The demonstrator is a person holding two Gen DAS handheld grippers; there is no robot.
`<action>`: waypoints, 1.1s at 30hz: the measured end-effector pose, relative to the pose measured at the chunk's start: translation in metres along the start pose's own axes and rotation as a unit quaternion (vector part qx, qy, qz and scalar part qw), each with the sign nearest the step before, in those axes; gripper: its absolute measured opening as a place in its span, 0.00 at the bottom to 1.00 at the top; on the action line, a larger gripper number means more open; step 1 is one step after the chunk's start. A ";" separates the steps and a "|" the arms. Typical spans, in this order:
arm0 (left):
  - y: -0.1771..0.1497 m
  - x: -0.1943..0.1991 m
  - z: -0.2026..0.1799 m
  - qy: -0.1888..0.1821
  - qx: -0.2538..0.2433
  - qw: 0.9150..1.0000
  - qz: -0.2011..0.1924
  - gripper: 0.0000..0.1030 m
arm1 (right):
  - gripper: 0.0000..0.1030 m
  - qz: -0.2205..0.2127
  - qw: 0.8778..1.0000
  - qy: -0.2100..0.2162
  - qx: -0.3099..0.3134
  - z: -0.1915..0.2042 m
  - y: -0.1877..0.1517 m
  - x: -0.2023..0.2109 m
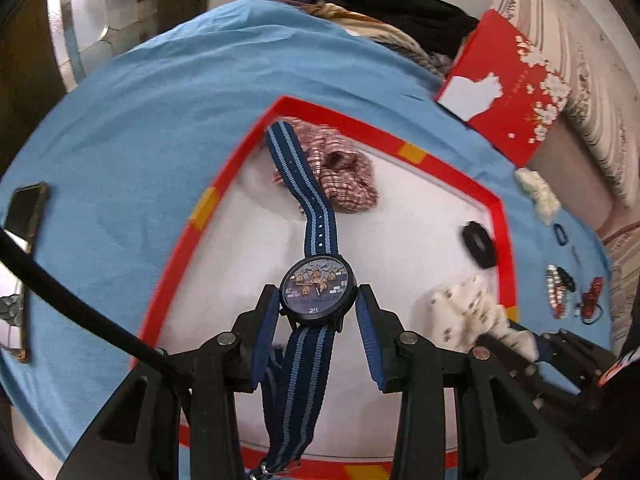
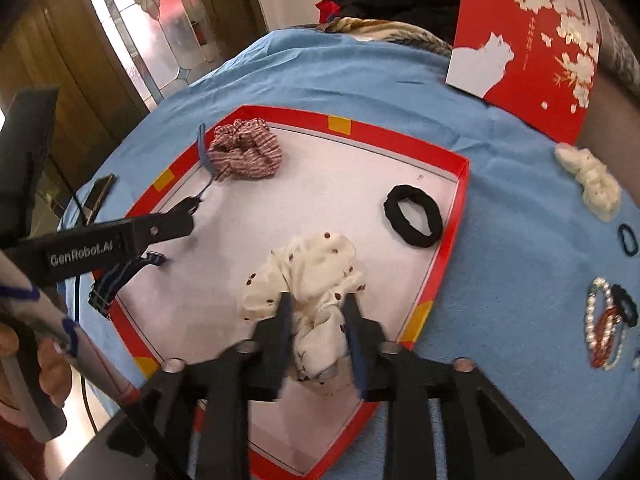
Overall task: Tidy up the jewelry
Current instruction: 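Lower the watch and white scrunchie into the tray and open both tools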
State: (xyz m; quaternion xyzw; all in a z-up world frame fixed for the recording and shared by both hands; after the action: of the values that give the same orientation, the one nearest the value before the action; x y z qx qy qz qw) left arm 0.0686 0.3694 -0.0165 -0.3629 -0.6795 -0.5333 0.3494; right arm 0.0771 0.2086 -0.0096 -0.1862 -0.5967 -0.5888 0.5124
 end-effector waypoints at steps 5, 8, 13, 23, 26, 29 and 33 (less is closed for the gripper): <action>0.001 -0.001 -0.009 0.005 -0.008 1.000 0.010 0.38 | 0.48 -0.014 1.000 -0.014 0.019 0.001 -0.001 0.013; 0.004 0.013 -0.004 0.007 0.004 1.000 -0.005 0.40 | 0.51 -0.023 0.999 -0.015 0.029 0.003 -0.002 0.024; 0.007 0.044 0.015 0.031 0.032 0.998 -0.032 0.41 | 0.54 -0.042 0.998 -0.009 0.036 0.002 -0.011 0.051; -0.030 0.108 -0.025 0.067 0.012 0.995 -0.076 0.52 | 0.59 -0.075 0.997 -0.015 -0.012 -0.052 -0.068 0.125; -0.042 0.116 -0.063 0.062 -0.016 0.995 -0.082 0.52 | 0.59 -0.078 0.995 -0.036 -0.042 -0.085 -0.095 0.140; -0.053 0.120 -0.100 0.056 -0.041 0.993 -0.090 0.52 | 0.59 -0.079 0.992 -0.056 -0.081 -0.122 -0.125 0.155; -0.070 0.120 -0.154 0.038 -0.061 0.993 -0.092 0.52 | 0.59 -0.088 0.985 -0.084 -0.124 -0.166 -0.156 0.171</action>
State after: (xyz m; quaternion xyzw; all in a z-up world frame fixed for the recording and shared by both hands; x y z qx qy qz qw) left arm -0.0372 0.2215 0.0828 -0.2985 -0.6626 -0.6172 0.3017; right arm -0.0561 -0.0417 0.0166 -0.2441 -0.5738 -0.6834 0.3798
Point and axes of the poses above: each gripper's, at about its wrist camera, not at the fingertips, and x roughly against the way its jaws point, z to its left, y to its top, the point moved 10 cm from there along -x, roughly the way its jaws point, and after that the axes turned 7 degrees about -x, right-handed, at the moved point
